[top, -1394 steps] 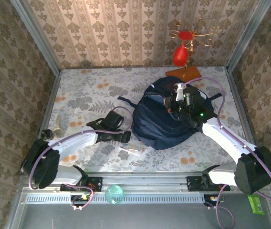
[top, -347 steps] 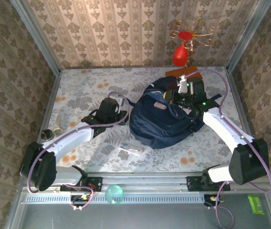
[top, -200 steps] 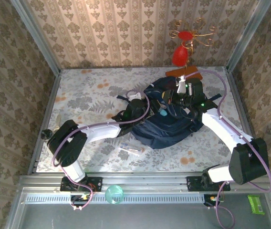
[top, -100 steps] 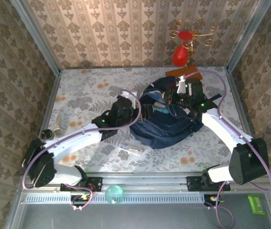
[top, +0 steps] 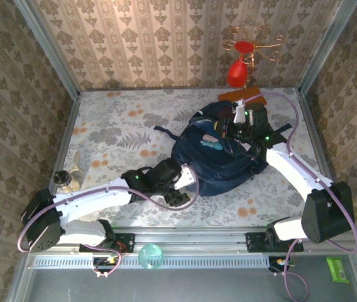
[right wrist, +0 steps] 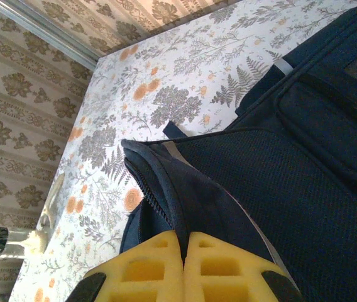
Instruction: Pack the student bag
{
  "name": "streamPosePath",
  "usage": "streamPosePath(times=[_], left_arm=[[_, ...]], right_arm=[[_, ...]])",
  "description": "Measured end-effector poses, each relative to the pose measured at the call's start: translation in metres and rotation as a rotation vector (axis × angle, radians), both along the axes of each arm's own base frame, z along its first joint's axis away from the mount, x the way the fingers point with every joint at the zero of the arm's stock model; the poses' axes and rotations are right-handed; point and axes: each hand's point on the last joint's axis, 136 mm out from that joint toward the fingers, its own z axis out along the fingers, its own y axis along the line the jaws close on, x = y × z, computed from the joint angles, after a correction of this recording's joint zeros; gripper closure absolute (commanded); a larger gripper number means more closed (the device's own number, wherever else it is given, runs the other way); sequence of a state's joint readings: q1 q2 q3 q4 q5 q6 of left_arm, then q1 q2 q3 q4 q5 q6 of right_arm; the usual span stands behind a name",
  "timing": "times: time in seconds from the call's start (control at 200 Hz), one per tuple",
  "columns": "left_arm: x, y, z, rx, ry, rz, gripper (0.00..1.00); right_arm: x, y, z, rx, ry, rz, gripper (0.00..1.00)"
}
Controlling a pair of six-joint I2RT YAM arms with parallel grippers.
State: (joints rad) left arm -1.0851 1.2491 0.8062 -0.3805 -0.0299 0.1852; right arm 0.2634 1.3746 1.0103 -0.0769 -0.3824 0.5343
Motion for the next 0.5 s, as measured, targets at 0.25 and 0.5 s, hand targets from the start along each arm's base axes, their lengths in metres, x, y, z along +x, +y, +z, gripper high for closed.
streamPosePath(times=[0.25, 0.5], left_arm=[[0.001, 0.022, -0.042, 0.192, -0.083, -0.241, 0.11], [0.003, 0.033, -0.076, 0.325, -0.014, -0.406, 0.13]], right_arm=[[0.0, -0.002, -0.003, 0.015, 0.0, 0.008, 1.0], [-0.001, -0.003, -0.005, 0.024, 0.006, 0.011, 1.0]])
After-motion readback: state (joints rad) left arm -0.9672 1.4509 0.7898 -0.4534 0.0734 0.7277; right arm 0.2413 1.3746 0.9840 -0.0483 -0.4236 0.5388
